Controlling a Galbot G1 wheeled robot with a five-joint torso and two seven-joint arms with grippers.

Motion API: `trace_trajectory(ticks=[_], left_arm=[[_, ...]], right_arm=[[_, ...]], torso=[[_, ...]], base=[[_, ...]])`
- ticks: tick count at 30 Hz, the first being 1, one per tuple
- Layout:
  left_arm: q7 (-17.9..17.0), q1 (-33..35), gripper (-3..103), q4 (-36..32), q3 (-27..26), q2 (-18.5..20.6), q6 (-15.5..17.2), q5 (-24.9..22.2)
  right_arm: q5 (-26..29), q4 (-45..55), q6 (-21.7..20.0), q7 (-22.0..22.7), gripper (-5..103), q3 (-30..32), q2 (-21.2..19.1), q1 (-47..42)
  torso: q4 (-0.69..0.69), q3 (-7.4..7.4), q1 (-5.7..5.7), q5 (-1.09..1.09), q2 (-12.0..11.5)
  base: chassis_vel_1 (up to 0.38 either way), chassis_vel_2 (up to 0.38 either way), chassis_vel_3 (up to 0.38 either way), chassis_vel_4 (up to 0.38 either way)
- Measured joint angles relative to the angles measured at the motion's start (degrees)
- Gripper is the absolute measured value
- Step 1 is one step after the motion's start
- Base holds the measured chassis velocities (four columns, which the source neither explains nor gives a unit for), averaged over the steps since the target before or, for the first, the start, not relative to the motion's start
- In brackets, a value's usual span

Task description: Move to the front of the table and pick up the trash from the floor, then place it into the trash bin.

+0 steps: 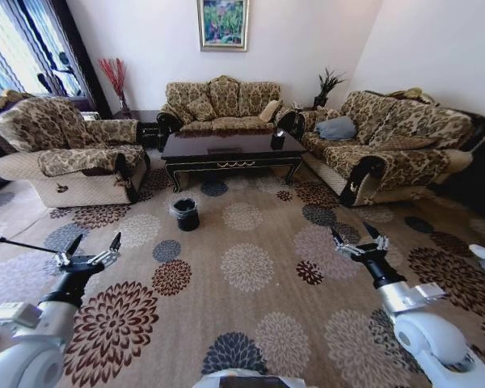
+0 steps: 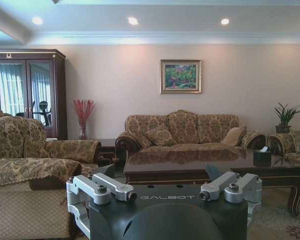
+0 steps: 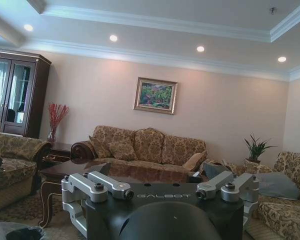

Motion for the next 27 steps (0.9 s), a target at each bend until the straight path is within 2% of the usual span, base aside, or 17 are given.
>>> trace_trajectory(ticks=[11, 27], left_arm=[[-2.62, 0.44, 100, -0.97, 0.39, -0.04, 0.53, 0.05], [-2.85, 2.23, 100, -1.49, 0.15, -1.26, 0.66, 2.22]], right_arm=[[1.26, 0.46, 1.43, 1.11, 100, 0.13, -0.35, -0.20], [3.00, 2.97, 1.52, 0.04, 100, 1.99, -1.19, -1.20]], torso=[[0.00, 1.59, 1.25, 0.00, 2.84], [0.00, 1.55, 1.21, 0.00, 2.73]], base=[[0.000, 0.000, 0.000, 0.000], [0.000, 0.000, 0.000, 0.000]])
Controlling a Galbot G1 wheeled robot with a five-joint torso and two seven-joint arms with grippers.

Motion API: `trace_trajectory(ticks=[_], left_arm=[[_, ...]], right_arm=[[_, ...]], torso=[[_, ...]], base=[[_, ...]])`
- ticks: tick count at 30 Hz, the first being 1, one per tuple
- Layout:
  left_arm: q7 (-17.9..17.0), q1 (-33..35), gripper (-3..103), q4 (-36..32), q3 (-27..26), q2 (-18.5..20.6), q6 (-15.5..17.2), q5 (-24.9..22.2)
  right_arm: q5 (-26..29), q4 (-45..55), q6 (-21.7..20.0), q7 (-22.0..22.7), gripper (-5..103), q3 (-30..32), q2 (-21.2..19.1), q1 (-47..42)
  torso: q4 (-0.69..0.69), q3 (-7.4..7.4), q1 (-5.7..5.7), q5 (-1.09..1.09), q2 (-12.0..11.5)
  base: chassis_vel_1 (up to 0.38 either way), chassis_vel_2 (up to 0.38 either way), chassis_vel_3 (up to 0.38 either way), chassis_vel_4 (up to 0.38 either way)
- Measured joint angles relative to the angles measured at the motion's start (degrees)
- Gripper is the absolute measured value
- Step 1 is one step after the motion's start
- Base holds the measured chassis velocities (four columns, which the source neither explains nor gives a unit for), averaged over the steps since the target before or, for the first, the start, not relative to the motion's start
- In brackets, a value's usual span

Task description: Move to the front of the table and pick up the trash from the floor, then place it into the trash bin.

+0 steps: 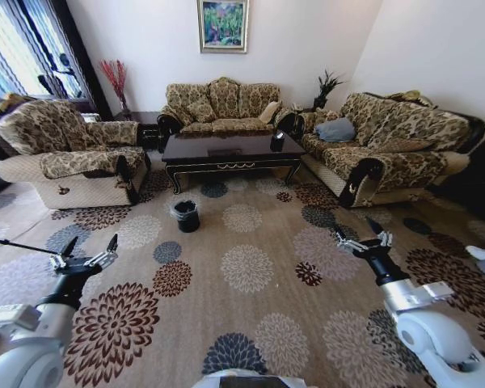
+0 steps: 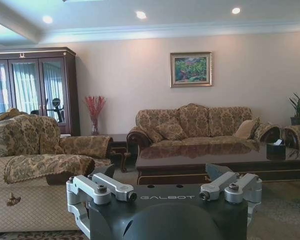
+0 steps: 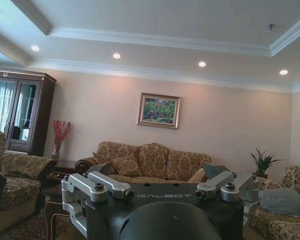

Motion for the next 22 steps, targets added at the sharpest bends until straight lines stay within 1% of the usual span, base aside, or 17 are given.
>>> trace_trajectory(ticks=[7, 22], left_arm=[[0.25, 0.46, 100, -0.46, -0.28, -0.14, 0.08, 0.76], [0.19, 0.46, 100, -0.51, -0.32, -0.15, 0.17, 0.81]], right_arm=[[-0.24, 0.22, 0.00, -0.19, 100, 0.02, -0.24, -0.12], [-0.34, 0.22, -0.09, -0.21, 100, -0.03, -0.23, -0.08]], torso=[[0.00, -0.10, -0.08, 0.00, -0.19], [0.00, -0.22, -0.18, 0.00, -0.39]], base=[[0.000, 0.000, 0.000, 0.000], [0.000, 0.000, 0.000, 0.000]])
